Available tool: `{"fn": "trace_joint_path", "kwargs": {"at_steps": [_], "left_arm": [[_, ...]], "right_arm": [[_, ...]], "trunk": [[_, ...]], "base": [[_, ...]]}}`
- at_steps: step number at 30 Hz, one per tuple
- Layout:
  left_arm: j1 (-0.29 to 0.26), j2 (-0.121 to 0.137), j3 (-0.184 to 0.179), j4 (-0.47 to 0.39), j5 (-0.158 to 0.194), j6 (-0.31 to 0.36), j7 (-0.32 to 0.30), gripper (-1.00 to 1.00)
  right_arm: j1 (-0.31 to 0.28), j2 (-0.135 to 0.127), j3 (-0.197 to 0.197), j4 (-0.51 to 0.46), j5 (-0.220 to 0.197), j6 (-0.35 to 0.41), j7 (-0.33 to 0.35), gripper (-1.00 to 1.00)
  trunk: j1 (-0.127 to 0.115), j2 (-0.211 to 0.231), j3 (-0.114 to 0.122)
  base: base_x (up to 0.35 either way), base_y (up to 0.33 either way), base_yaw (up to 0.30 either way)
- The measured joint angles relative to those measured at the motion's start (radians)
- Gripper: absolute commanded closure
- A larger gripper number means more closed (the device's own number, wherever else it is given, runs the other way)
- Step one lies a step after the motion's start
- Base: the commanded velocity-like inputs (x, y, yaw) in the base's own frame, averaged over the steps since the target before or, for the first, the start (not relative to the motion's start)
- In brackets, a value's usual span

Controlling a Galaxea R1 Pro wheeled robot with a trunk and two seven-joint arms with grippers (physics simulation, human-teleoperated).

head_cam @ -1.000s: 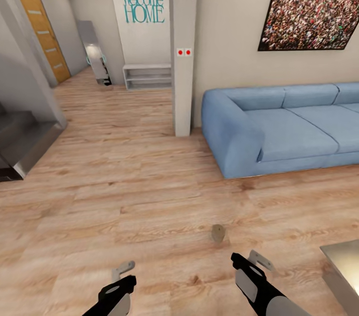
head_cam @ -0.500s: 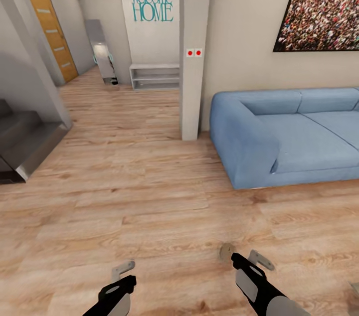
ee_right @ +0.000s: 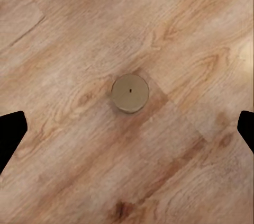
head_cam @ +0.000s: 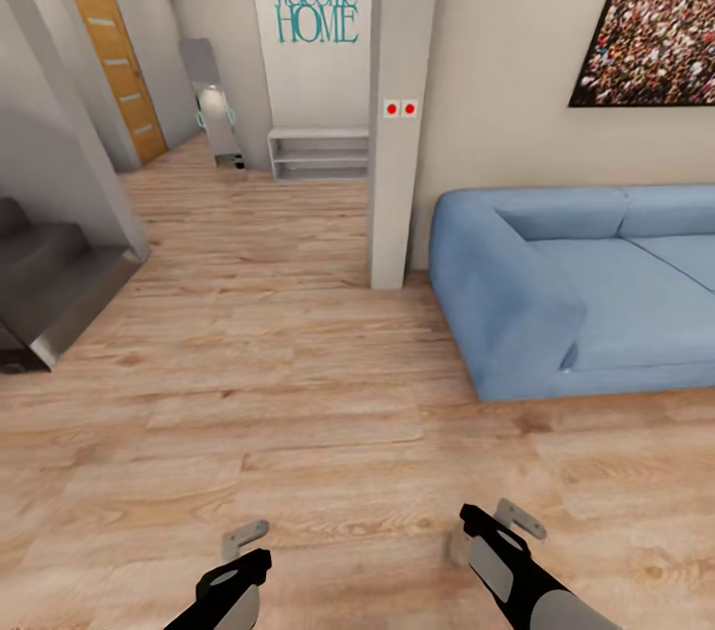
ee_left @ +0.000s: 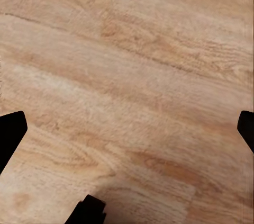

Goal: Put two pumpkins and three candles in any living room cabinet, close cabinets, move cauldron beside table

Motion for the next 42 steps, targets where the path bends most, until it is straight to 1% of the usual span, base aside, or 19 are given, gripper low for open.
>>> {"fn": "trace_joint_path", "kwargs": {"at_steps": [8, 29, 39, 42], "left_arm": [[0.000, 0.000, 0.000, 0.000, 0.000, 0.000, -0.001, -1.00], [0.000, 0.000, 0.000, 0.000, 0.000, 0.000, -0.001, -1.00], [0.000, 0.000, 0.000, 0.000, 0.000, 0.000, -0.001, -1.00], [0.000, 0.001, 0.001, 0.000, 0.000, 0.000, 0.000, -1.00]], "right_arm": [[0.000, 0.001, 0.007, 0.000, 0.017, -0.002, 0.000, -1.00], [0.000, 0.002, 0.009, 0.001, 0.020, -0.002, 0.002, -1.00], [0.000, 0.002, 0.009, 0.001, 0.020, -0.002, 0.001, -1.00], [0.000, 0.002, 0.009, 0.001, 0.020, -0.002, 0.002, -1.00]], "trunk": [[0.000, 0.000, 0.000], [0.000, 0.000, 0.000], [0.000, 0.000, 0.000], [0.000, 0.000, 0.000]], "base": [[0.190, -0.147, 0.073], [0.205, -0.070, 0.000], [0.114, -0.128, 0.000], [0.129, 0.019, 0.000]]}}
